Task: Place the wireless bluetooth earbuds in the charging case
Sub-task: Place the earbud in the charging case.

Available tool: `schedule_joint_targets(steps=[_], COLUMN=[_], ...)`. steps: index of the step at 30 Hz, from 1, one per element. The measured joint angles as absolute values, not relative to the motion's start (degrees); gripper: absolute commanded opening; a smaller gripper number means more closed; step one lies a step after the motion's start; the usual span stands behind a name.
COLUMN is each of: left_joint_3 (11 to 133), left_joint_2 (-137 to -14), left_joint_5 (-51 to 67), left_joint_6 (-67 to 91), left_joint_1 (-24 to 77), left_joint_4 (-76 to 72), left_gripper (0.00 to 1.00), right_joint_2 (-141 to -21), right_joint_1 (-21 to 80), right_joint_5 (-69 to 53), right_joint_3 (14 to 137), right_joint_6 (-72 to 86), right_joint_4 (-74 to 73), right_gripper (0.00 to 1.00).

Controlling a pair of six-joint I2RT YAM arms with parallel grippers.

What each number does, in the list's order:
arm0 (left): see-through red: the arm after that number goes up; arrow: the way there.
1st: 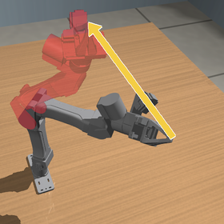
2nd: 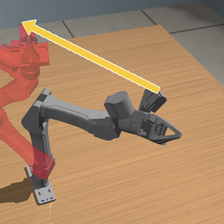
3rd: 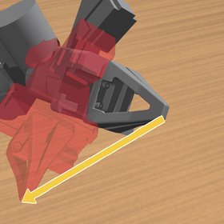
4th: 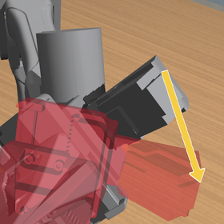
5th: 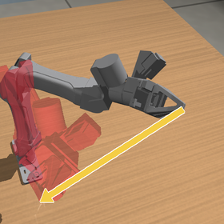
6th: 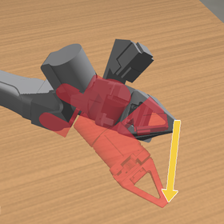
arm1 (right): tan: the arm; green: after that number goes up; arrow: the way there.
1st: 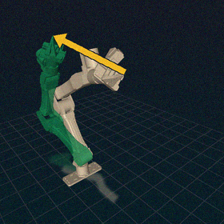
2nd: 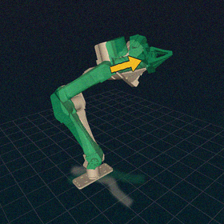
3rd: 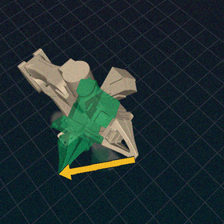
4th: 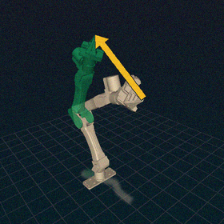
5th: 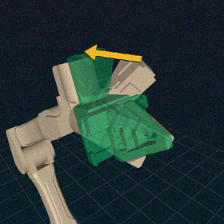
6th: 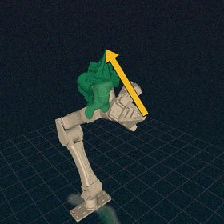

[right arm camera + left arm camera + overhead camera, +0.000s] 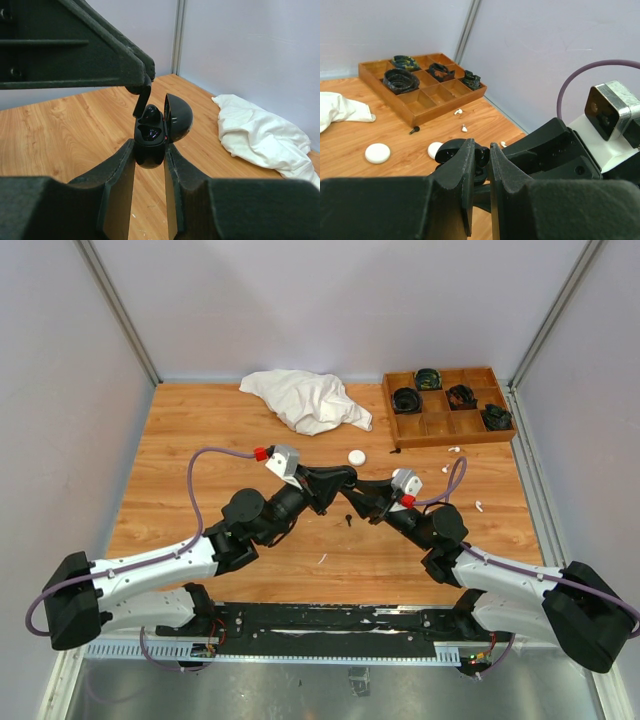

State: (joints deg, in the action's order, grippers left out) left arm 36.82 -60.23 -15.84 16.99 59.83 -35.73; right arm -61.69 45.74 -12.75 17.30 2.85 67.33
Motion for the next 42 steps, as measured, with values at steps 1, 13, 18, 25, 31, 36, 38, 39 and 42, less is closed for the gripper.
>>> schedule_joint_targets(steps=[1, 13, 18, 25, 31, 36, 38, 39, 42], left_joint_3=[36.82, 36.45, 35.57, 34.89, 33.89, 33.41, 33.41, 33.41, 33.5], left_joint_2=[-60.47, -62.19, -62.37, -62.28, -61.36, -60.07, -59.94, -59.94, -59.94], left_joint_5=[-15.73, -15.53, -15.59, -15.79, -16.08, -16.71, -16.82, -16.82, -16.62], left_joint_6=[16.99, 16.99, 16.97, 16.97, 16.78, 16.03, 15.49, 15.27, 14.55], left_joint_1=[59.83, 59.83, 59.83, 59.83, 59.88, 60.05, 60.12, 60.12, 60.16], left_joint_4=[-35.97, -38.09, -38.41, -39.35, -39.88, -39.79, -39.75, -39.64, -38.79], left_gripper=[0.16, 0.16, 0.15, 0.15, 0.15, 0.14, 0.14, 0.14, 0.13], right_joint_2=[-61.69, -61.69, -61.69, -61.69, -61.69, -61.71, -61.73, -61.73, -61.76], right_joint_1=[45.74, 45.74, 45.74, 45.76, 45.76, 45.76, 45.76, 45.76, 45.76], right_joint_5=[-12.75, -12.78, -12.78, -12.8, -12.78, -12.75, -12.78, -12.78, -12.78], right_joint_3=[17.3, 17.3, 17.3, 17.3, 17.3, 17.3, 17.3, 17.3, 17.3], right_joint_6=[2.83, 2.83, 2.81, 2.81, 2.79, 2.79, 2.79, 2.79, 2.76], right_joint_4=[67.37, 67.48, 67.48, 67.42, 67.37, 67.46, 67.48, 67.48, 67.42], right_gripper=[0.01, 0.01, 0.01, 0.01, 0.01, 0.01, 0.01, 0.01, 0.01])
